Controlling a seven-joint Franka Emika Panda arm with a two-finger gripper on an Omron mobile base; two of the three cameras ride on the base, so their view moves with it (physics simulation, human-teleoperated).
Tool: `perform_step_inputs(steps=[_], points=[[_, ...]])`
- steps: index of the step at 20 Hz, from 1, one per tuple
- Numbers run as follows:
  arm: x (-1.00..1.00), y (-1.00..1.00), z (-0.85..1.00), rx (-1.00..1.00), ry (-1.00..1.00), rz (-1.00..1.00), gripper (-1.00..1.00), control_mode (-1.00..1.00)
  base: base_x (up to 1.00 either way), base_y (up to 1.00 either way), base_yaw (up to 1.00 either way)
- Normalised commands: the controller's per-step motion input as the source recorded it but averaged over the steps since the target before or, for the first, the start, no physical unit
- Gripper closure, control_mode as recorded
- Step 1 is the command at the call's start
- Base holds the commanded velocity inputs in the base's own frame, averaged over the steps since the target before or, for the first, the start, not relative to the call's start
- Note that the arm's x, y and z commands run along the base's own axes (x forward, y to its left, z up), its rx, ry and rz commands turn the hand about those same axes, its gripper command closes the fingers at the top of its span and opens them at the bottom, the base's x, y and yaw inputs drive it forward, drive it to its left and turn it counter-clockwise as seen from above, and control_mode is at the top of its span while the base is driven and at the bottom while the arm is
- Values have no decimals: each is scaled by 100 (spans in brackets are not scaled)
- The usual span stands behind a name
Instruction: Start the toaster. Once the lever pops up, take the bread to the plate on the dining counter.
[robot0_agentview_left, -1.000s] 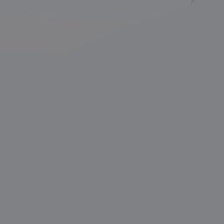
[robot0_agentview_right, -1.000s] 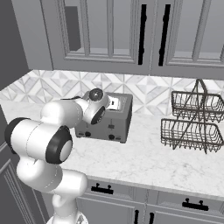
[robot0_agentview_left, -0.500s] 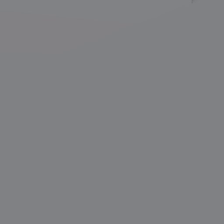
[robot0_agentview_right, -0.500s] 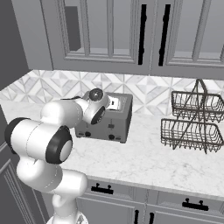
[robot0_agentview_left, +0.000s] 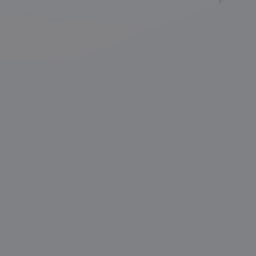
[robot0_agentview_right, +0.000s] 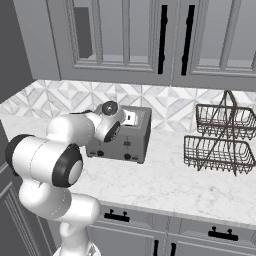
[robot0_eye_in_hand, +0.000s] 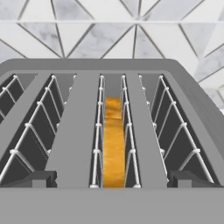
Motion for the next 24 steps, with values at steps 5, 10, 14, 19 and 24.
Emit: perform_step_inputs(steps=[5,10,14,19,24], points=[[0,0,0,0,0,0,-100,-100,0,0,0],[0,0,0,0,0,0,-100,-100,0,0,0],[0,0,0,0,0,0,-100,-100,0,0,0],[0,0,0,0,0,0,-100,-100,0,0,0],[0,0,0,0,0,0,-100,-100,0,0,0]])
